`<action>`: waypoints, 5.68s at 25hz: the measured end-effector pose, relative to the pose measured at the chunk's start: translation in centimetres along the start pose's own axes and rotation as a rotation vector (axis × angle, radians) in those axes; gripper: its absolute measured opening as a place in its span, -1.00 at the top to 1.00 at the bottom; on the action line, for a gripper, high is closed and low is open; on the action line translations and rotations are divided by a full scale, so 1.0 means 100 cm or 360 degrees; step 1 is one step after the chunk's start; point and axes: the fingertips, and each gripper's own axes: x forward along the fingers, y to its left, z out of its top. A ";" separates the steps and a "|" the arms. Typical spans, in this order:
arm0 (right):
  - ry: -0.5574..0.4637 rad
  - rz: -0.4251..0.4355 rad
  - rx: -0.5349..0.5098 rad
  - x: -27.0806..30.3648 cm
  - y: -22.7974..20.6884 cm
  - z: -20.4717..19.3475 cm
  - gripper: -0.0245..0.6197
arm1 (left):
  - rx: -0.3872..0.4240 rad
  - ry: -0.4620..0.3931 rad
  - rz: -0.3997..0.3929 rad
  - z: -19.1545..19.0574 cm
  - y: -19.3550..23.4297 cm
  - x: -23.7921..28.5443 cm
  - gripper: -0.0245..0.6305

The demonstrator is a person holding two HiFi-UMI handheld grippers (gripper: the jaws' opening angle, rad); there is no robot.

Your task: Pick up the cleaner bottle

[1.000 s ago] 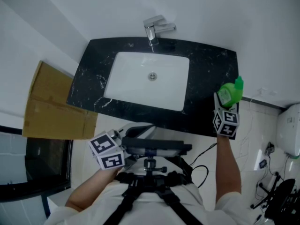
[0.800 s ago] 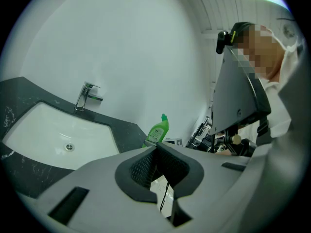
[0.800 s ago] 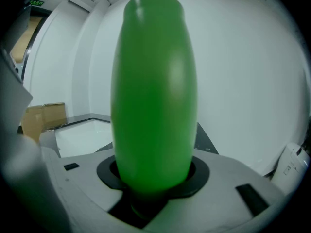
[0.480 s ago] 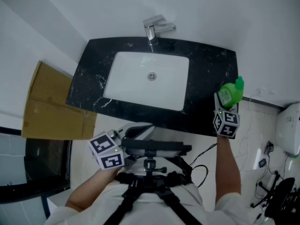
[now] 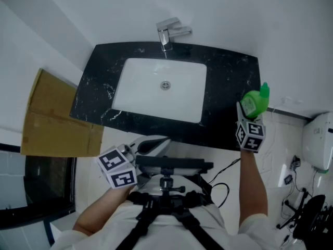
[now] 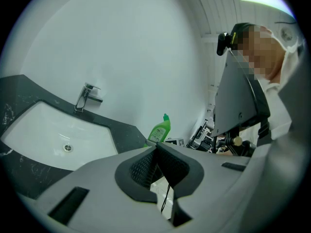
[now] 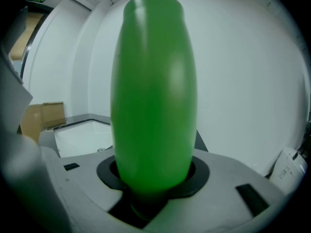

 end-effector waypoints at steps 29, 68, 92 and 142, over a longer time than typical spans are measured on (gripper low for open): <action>-0.0069 -0.0057 -0.0077 -0.029 0.001 0.056 0.37 | -0.0027 -0.0096 -0.0130 0.007 -0.002 -0.004 0.94; -0.0059 -0.0184 -0.0098 -0.084 0.015 0.078 0.37 | 0.0025 -0.0068 -0.0343 0.012 -0.007 -0.001 0.94; -0.0085 -0.0193 -0.0071 -0.124 0.030 0.092 0.37 | 0.0032 -0.0067 -0.0373 0.016 -0.007 0.004 0.94; -0.0033 -0.0157 -0.0036 -0.166 0.059 0.075 0.37 | 0.0031 -0.0082 -0.0331 0.022 0.003 0.002 0.94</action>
